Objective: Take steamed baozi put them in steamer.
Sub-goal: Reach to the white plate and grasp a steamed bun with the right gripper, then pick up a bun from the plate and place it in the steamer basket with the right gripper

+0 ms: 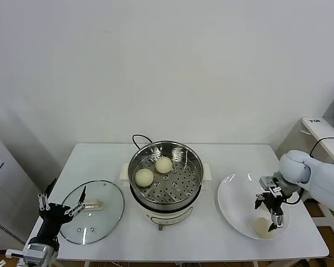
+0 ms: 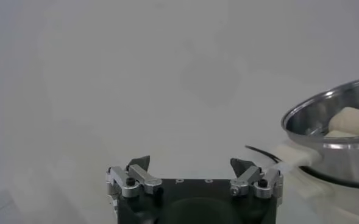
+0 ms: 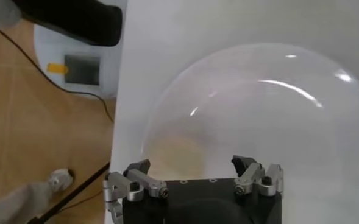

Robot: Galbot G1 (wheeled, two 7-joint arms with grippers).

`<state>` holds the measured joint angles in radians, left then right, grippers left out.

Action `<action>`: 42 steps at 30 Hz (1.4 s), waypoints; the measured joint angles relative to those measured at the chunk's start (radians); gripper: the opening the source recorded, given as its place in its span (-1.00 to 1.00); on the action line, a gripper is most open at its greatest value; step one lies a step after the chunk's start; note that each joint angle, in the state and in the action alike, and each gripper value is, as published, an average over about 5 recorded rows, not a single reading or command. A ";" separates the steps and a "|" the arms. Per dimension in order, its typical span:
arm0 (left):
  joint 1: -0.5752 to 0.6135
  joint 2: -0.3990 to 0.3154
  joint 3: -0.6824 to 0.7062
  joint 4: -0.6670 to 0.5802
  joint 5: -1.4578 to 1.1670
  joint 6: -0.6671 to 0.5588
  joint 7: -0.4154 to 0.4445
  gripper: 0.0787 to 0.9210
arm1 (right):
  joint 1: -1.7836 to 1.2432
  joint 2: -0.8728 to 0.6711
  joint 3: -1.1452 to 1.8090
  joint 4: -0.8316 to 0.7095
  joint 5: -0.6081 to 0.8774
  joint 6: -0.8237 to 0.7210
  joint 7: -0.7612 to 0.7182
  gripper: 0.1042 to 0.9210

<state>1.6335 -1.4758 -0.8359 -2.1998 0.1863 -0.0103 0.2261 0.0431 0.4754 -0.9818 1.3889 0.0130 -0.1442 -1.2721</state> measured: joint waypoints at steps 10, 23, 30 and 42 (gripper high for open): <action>0.005 -0.003 0.002 -0.006 0.003 -0.002 0.000 0.77 | -0.040 0.006 0.021 -0.010 -0.037 0.004 0.000 0.45; 0.002 -0.001 0.001 -0.012 0.003 0.000 0.000 0.77 | 0.020 0.014 -0.011 -0.019 -0.016 0.010 0.000 -0.17; -0.001 0.010 -0.006 -0.016 -0.007 0.004 -0.001 0.77 | 0.228 0.076 -0.099 -0.070 0.077 0.033 -0.008 -0.17; -0.004 0.000 -0.020 -0.017 -0.019 0.002 -0.001 0.77 | 0.612 0.332 -0.204 -0.116 0.195 0.166 -0.007 -0.17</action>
<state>1.6291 -1.4757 -0.8556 -2.2165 0.1674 -0.0084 0.2253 0.6554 0.8079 -1.1858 1.2725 0.2083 0.0221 -1.2788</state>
